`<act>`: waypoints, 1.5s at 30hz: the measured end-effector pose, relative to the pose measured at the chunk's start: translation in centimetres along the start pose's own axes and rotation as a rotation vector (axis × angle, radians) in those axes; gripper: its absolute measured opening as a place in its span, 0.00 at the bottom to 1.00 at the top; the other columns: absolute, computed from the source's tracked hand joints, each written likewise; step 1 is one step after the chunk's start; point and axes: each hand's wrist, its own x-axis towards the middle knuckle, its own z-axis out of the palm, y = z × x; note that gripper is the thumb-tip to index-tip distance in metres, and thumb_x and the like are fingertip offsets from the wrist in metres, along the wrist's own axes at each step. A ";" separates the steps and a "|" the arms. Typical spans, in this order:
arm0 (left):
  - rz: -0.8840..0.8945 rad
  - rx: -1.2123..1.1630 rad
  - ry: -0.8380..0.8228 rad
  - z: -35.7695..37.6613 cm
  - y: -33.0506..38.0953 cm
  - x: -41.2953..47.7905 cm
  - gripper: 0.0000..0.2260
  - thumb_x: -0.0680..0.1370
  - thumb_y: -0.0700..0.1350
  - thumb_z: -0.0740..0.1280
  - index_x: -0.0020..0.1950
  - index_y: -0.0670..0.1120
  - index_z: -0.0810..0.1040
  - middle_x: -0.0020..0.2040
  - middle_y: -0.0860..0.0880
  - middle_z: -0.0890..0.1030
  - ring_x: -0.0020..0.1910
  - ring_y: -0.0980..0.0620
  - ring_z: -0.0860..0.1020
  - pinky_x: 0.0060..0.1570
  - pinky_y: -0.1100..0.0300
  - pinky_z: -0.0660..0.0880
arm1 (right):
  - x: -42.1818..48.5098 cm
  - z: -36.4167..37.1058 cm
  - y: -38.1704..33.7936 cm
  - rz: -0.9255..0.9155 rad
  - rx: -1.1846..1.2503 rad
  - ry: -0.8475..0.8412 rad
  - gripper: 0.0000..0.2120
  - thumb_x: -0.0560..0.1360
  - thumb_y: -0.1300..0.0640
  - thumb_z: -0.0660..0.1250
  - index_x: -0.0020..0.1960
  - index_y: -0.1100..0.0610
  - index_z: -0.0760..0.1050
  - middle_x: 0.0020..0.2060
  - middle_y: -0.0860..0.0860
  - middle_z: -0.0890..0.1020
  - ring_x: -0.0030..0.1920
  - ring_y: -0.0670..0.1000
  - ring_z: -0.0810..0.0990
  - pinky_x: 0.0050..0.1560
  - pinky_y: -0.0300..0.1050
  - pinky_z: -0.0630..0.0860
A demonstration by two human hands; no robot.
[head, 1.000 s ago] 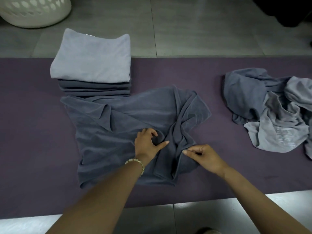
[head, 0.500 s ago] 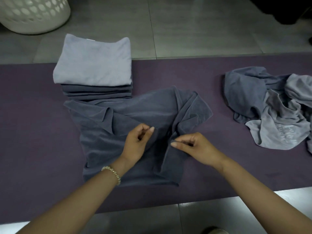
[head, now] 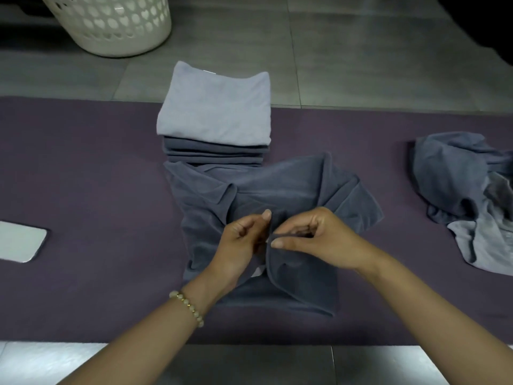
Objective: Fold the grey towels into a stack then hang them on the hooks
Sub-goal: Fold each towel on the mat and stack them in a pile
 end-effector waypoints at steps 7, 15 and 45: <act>-0.086 0.003 0.001 -1.5 -0.1 -0.4 0.19 0.78 0.50 0.61 0.55 0.37 0.80 0.50 0.38 0.83 0.50 0.45 0.82 0.48 0.60 0.80 | 1.8 0.7 0.3 -0.092 -0.126 0.243 0.05 0.67 0.53 0.74 0.42 0.53 0.83 0.38 0.48 0.84 0.39 0.51 0.81 0.44 0.39 0.77; 0.004 0.112 -0.056 -1.5 0.4 -0.7 0.12 0.78 0.47 0.64 0.48 0.38 0.80 0.37 0.47 0.83 0.38 0.56 0.80 0.41 0.67 0.75 | 2.4 1.1 0.9 -0.028 0.090 0.252 0.09 0.69 0.53 0.69 0.42 0.58 0.78 0.30 0.55 0.79 0.32 0.46 0.75 0.37 0.33 0.72; -0.041 0.353 0.725 -5.7 -5.6 5.2 0.17 0.76 0.53 0.68 0.54 0.42 0.69 0.43 0.50 0.74 0.42 0.54 0.73 0.42 0.68 0.69 | -1.3 -8.8 16.4 0.568 -0.141 0.780 0.36 0.62 0.37 0.75 0.60 0.60 0.75 0.55 0.55 0.81 0.55 0.54 0.80 0.60 0.55 0.76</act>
